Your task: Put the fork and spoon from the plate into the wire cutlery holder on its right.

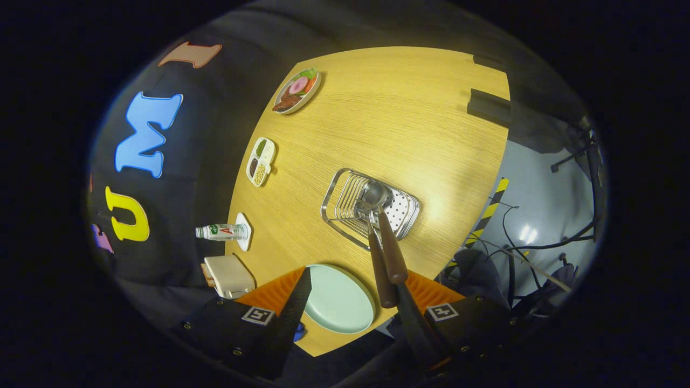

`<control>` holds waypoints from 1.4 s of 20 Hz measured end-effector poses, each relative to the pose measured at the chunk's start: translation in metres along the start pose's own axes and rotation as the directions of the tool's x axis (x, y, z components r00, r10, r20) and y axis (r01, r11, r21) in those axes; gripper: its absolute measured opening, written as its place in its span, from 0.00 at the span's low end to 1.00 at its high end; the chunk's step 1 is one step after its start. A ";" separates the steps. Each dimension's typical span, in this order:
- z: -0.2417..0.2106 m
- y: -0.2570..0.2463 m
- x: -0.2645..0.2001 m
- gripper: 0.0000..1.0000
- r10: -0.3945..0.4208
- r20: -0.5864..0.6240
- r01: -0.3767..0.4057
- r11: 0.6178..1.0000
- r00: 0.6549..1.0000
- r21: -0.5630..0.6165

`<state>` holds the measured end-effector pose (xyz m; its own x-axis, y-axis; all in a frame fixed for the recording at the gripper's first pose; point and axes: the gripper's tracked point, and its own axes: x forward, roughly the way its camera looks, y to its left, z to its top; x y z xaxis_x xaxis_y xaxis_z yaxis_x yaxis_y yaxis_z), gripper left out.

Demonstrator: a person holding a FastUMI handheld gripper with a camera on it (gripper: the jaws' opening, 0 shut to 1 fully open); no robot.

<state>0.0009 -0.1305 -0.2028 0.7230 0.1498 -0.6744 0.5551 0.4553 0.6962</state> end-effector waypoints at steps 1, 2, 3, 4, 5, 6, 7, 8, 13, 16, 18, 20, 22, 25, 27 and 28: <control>-0.002 0.000 0.000 0.87 0.000 -0.001 0.000 1.000 1.000 0.000; -0.003 0.000 -0.001 0.87 0.000 -0.003 0.000 1.000 1.000 0.000; -0.003 0.001 0.000 0.87 -0.001 -0.005 0.001 1.000 1.000 0.001; -0.003 0.001 0.000 0.87 -0.001 -0.006 0.001 1.000 1.000 0.002; -0.005 0.001 -0.001 0.87 -0.001 -0.009 0.001 1.000 1.000 0.003; -0.006 0.001 -0.001 0.87 -0.001 -0.014 0.001 1.000 1.000 0.004; -0.009 -0.001 -0.001 0.87 -0.005 -0.019 0.005 1.000 1.000 0.003; -0.011 -0.001 0.000 0.87 -0.006 -0.025 0.006 1.000 1.000 -0.001; -0.030 0.013 0.001 0.88 0.011 -0.068 -0.014 0.999 0.998 -0.046; -0.038 0.028 0.001 0.88 0.027 -0.078 -0.034 0.995 0.997 -0.096; -0.043 0.043 0.001 0.87 0.042 -0.075 -0.053 0.989 0.996 -0.141; -0.051 0.060 -0.001 0.87 0.059 -0.086 -0.075 0.979 0.995 -0.188; -0.058 0.083 -0.006 0.87 0.091 -0.085 -0.110 0.963 0.992 -0.246; -0.055 0.118 -0.017 0.87 0.135 -0.028 -0.135 0.918 0.990 -0.372; -0.051 0.148 -0.030 0.87 0.191 0.015 -0.166 0.886 0.981 -0.433; -0.047 0.160 -0.036 0.87 0.215 0.042 -0.172 0.868 0.976 -0.465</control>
<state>0.0444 -0.0214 -0.0787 0.8421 0.2074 -0.4979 0.1665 0.7781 0.6057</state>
